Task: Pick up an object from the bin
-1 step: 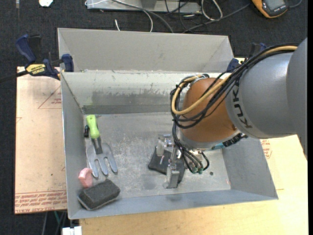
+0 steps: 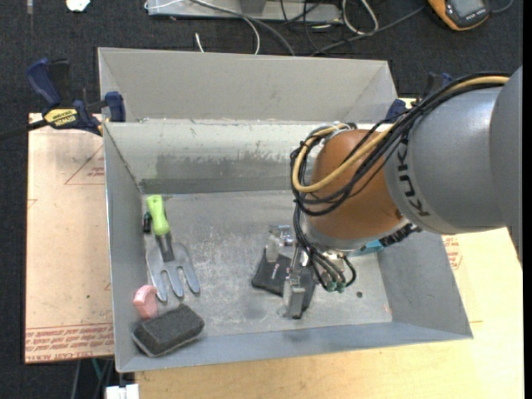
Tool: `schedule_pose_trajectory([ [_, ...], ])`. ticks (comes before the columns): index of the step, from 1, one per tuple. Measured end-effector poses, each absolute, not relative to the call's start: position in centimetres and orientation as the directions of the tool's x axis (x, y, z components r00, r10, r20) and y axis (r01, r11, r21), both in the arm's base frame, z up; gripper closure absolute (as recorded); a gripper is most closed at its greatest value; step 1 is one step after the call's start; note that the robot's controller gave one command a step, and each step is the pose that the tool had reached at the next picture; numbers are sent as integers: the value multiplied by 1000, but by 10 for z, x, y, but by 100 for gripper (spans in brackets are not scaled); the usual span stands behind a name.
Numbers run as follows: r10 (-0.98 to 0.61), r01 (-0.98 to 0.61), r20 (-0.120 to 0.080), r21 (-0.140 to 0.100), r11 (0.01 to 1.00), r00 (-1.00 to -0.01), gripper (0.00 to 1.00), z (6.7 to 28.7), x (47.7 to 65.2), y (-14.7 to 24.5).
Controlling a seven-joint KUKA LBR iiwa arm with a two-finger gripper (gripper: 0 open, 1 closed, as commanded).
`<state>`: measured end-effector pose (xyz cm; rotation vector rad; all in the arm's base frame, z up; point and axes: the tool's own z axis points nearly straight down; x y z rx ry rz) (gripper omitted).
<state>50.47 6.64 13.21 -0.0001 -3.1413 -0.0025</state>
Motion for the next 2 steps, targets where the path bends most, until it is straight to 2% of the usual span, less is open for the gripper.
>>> schedule_pose_trajectory([
  [1,40,40,-3,3,999,-999,0,79,539,14],
  [2,-40,-40,-12,3,999,-999,100,71,542,16],
])
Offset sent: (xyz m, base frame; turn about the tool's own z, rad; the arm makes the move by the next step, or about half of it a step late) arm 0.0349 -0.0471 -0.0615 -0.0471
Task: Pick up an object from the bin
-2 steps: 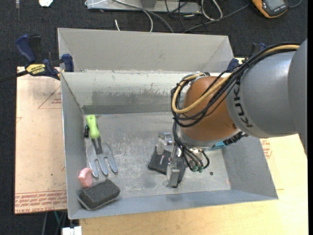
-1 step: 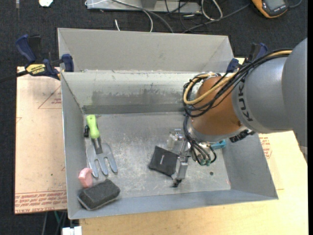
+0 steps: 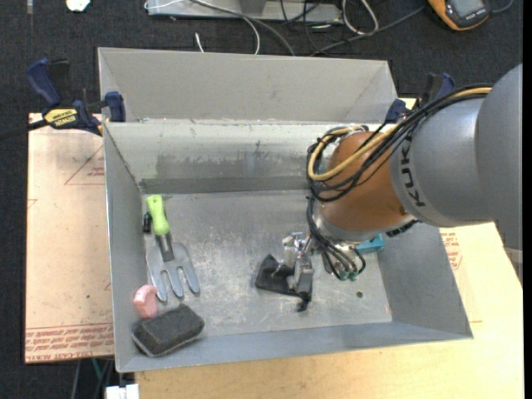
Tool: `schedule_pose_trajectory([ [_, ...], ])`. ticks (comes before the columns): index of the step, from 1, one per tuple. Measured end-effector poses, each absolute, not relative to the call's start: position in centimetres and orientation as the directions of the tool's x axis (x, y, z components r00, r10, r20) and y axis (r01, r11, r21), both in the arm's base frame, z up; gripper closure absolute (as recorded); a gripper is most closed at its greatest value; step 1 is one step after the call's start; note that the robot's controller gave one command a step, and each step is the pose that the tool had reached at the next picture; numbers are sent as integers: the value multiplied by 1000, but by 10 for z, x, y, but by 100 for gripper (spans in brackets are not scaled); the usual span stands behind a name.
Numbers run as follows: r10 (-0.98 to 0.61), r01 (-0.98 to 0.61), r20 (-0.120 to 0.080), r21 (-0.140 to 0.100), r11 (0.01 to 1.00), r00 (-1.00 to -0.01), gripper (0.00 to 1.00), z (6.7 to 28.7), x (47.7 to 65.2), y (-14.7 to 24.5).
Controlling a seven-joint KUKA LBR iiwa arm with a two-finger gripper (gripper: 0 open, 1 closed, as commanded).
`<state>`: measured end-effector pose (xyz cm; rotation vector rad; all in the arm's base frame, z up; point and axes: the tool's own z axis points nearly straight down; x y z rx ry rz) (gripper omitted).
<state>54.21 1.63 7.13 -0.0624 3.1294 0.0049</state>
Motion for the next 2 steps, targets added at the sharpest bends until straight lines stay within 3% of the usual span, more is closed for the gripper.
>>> schedule_pose_trajectory([
  [1,-44,-44,-11,5,999,-999,100,72,541,19],
  [2,-117,-117,-6,5,993,-993,100,140,551,11],
])
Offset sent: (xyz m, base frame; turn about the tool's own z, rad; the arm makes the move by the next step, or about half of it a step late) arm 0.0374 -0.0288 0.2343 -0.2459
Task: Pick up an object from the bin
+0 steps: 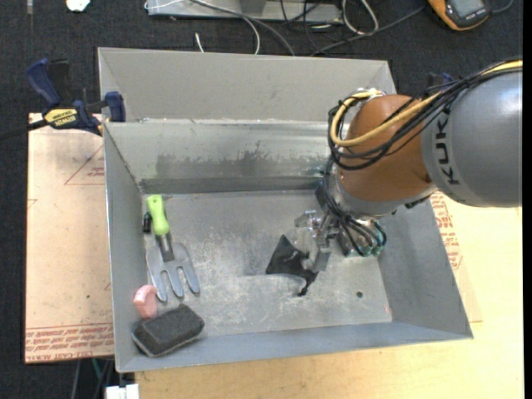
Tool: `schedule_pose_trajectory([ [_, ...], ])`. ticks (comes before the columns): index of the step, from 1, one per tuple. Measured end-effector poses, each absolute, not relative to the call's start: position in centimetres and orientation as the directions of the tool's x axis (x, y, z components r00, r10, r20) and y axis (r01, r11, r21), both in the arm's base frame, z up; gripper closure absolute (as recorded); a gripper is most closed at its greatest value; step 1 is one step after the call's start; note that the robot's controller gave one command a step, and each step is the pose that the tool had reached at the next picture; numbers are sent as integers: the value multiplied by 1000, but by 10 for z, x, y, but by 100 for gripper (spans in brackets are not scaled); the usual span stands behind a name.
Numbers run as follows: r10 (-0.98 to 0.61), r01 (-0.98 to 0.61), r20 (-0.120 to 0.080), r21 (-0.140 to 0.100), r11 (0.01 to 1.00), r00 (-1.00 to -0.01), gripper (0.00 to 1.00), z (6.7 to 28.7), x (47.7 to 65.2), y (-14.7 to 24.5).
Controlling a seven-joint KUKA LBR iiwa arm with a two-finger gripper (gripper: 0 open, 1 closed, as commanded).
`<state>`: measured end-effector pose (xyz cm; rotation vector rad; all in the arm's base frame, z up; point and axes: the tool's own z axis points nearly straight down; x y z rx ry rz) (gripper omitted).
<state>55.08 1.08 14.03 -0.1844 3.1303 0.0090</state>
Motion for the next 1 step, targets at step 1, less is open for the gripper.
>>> schedule_pose_trajectory([
  [1,-103,-103,-3,6,995,-995,100,216,544,11],
])
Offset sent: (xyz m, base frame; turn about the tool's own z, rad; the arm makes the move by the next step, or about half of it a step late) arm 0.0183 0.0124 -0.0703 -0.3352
